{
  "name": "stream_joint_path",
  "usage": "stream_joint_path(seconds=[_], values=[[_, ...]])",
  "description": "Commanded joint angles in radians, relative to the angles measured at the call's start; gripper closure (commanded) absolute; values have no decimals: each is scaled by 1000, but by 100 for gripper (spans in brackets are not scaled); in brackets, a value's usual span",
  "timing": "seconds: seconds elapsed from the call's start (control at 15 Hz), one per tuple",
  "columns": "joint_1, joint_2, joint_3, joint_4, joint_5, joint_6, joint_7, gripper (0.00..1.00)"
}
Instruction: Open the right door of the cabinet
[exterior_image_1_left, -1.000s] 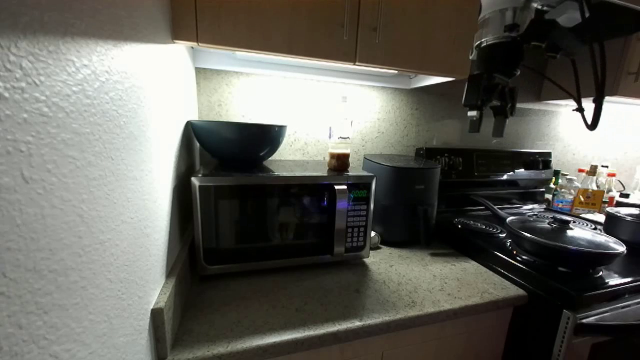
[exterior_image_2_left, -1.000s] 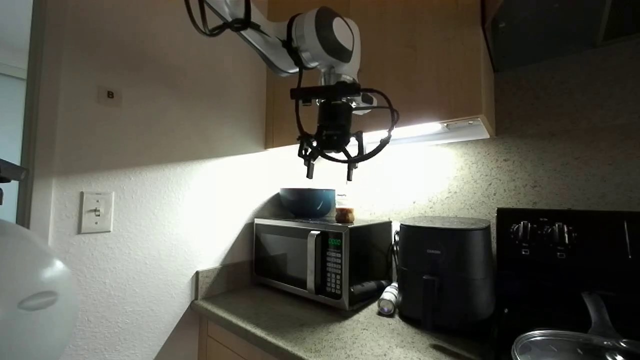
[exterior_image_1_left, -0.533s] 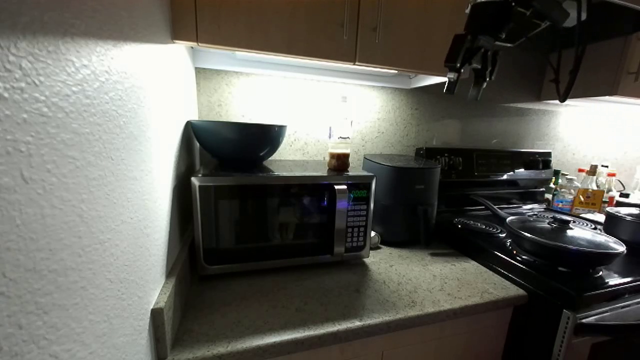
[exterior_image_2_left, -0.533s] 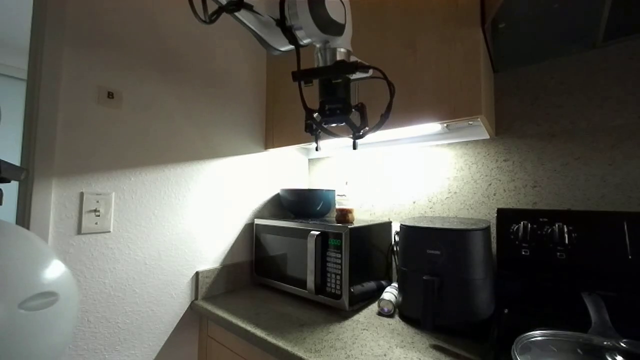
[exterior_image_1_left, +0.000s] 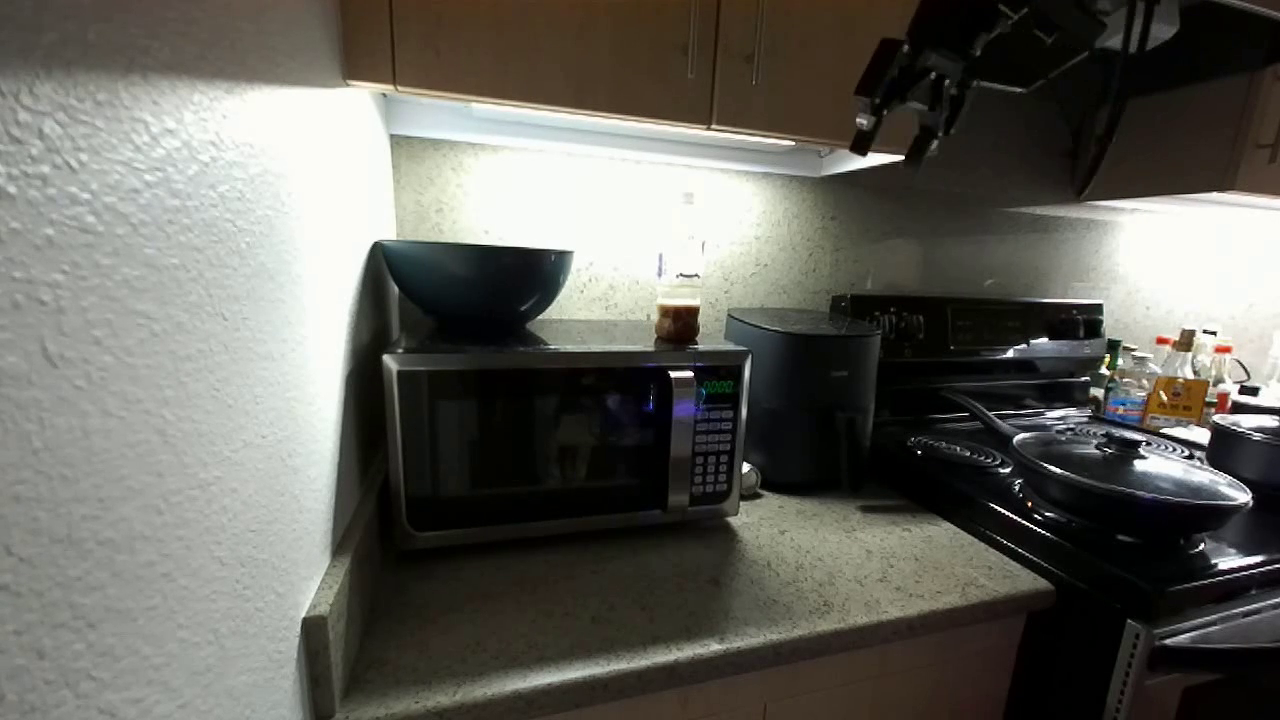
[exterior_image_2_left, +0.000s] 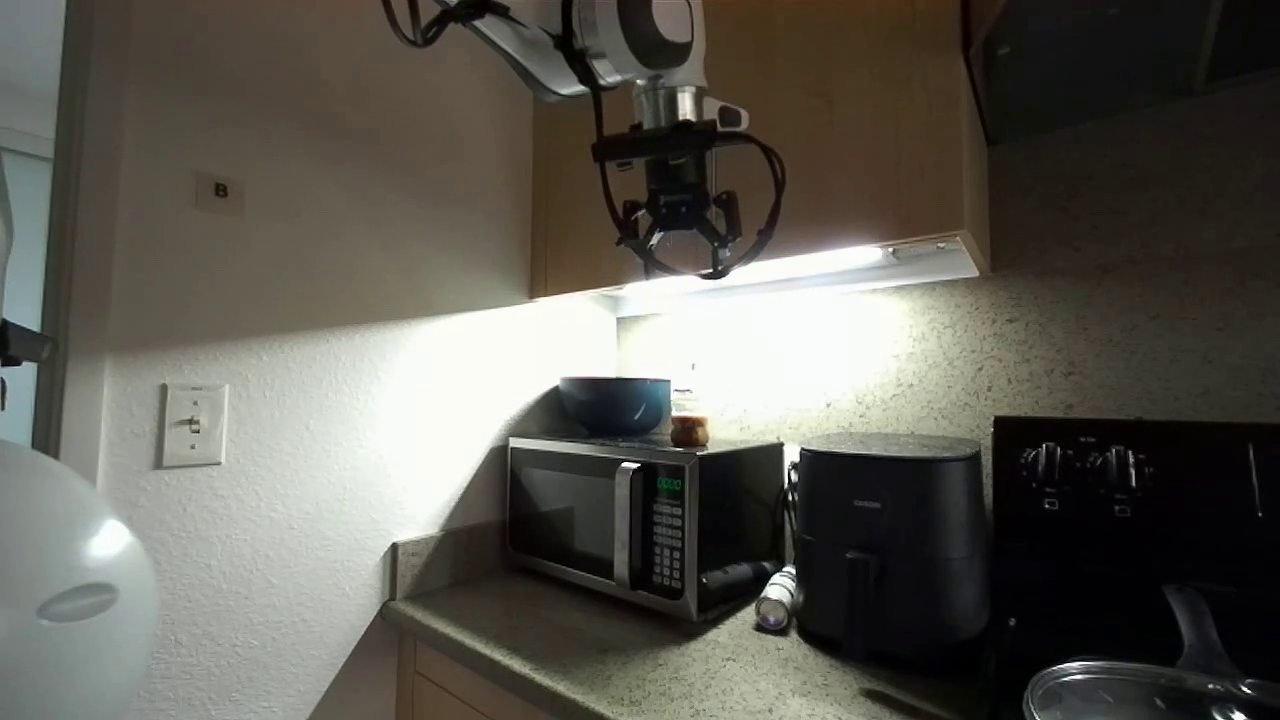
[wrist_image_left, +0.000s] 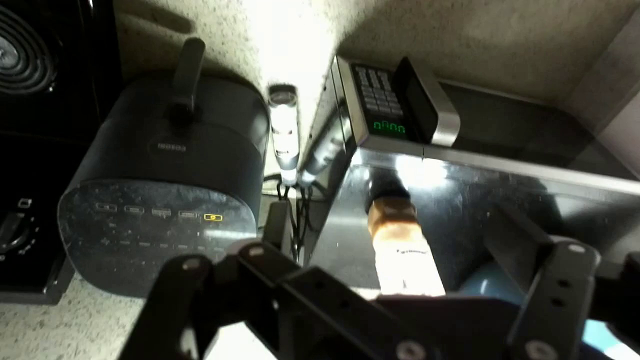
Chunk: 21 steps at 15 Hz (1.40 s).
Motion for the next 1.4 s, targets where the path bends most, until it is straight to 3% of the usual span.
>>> stream_joint_path(seconds=[0.0,0.2,0.27,0.6,1.0,1.13,1.2,1.33], values=[[-6,59,7,116,60,134,46,0],[-7,84,10,175,105,265,94,0],[-9,59,11,136,73,206,56,0],[-10,78,12,173,88,239,79,0],[10,182,6,243,185,644,53,0],[-1,226,21,301,240,656,21,0],[10,176,8,232,179,637,71,0],[10,207,11,273,203,639,62,0]])
